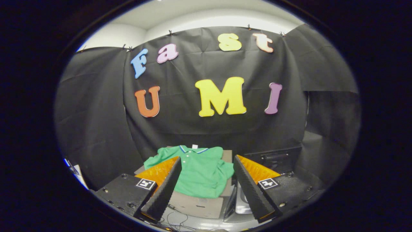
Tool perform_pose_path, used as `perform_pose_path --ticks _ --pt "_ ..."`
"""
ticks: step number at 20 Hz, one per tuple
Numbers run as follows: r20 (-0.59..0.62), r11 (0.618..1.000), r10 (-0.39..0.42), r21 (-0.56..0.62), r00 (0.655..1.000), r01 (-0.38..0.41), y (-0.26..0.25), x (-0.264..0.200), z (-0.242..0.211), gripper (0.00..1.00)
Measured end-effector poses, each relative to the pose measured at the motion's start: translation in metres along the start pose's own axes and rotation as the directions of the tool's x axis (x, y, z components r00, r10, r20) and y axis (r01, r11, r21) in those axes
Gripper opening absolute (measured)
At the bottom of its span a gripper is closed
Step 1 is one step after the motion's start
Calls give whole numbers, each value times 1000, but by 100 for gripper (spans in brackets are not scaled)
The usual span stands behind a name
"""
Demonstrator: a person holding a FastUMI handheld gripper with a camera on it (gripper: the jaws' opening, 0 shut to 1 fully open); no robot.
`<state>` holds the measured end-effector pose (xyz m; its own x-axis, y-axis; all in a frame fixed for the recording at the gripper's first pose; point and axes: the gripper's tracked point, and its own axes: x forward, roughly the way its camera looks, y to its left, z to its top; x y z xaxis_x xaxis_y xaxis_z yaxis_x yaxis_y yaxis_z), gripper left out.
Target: Put the clothes into the washing machine and then close the washing machine lid.
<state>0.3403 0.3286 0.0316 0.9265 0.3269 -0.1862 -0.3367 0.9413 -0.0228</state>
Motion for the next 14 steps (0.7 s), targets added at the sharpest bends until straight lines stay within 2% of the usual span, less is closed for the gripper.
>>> perform_pose_path --ticks 2,6,11,14 --pt "-27 1000 20 -5 999 -20 19 48 4 100" --pt "-149 1000 27 -4 988 -28 49 128 -21 100" --pt "-330 999 -21 -31 944 11 63 201 -72 100" --pt "-413 998 -68 -40 908 57 55 225 -91 100"
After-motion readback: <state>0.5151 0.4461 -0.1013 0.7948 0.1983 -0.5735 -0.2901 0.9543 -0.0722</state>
